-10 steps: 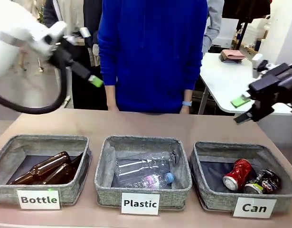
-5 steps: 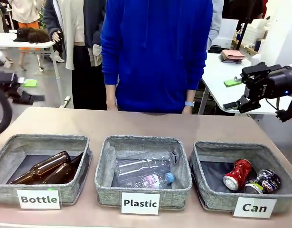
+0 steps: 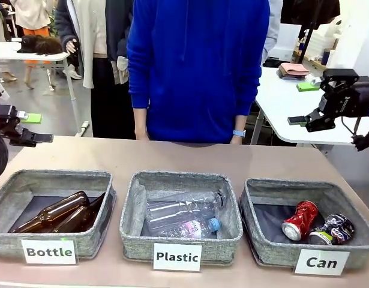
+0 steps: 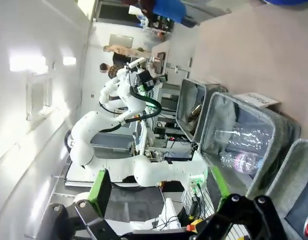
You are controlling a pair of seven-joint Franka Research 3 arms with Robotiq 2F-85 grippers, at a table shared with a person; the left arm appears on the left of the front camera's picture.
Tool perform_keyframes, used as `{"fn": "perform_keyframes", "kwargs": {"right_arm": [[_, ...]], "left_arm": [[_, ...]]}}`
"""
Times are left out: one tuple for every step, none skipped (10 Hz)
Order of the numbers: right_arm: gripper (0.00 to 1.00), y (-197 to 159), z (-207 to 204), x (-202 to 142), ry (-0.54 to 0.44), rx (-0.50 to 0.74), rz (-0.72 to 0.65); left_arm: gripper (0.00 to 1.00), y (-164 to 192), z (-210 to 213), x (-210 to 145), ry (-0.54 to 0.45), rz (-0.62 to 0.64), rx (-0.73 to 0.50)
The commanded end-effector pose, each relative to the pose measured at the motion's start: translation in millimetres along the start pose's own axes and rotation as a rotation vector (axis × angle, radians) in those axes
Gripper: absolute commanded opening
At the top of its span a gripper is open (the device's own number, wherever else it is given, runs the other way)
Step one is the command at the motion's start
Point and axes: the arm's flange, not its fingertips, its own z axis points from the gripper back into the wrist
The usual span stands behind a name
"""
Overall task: Sort the can waste into the basket.
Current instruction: Pick up the can waste from the table and place it in the right Fabric basket.
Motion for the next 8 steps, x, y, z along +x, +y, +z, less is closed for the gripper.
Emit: {"fn": "perform_keyframes", "kwargs": {"right_arm": [[1.00,-4.0,-7.3,1.0,0.034,-0.043,-0.012],[1.00,-4.0,-7.3,1.0,0.034,-0.043,-0.012],[1.00,-4.0,-7.3,1.0,0.034,-0.043,-0.012],[1.00,-4.0,-7.3,1.0,0.034,-0.043,-0.012],[1.00,-4.0,-7.3,1.0,0.034,-0.043,-0.012],[1.00,-4.0,-7.3,1.0,0.034,-0.043,-0.012],[1.00,-4.0,-7.3,1.0,0.034,-0.043,-0.012],[1.00,-4.0,-7.3,1.0,0.034,-0.043,-0.012]], "left_arm": [[1.00,1.7,0.3,-0.5,-0.013,0.005,-0.004],[1.00,1.7,0.3,-0.5,-0.013,0.005,-0.004],[1.00,1.7,0.3,-0.5,-0.013,0.005,-0.004],[1.00,1.7,0.3,-0.5,-0.013,0.005,-0.004],[1.00,1.7,0.3,-0.5,-0.013,0.005,-0.004],[1.00,1.7,0.3,-0.5,-0.013,0.005,-0.004],[1.00,1.7,0.3,-0.5,-0.013,0.005,-0.004],[1.00,1.7,0.3,-0.5,-0.013,0.005,-0.004]]}}
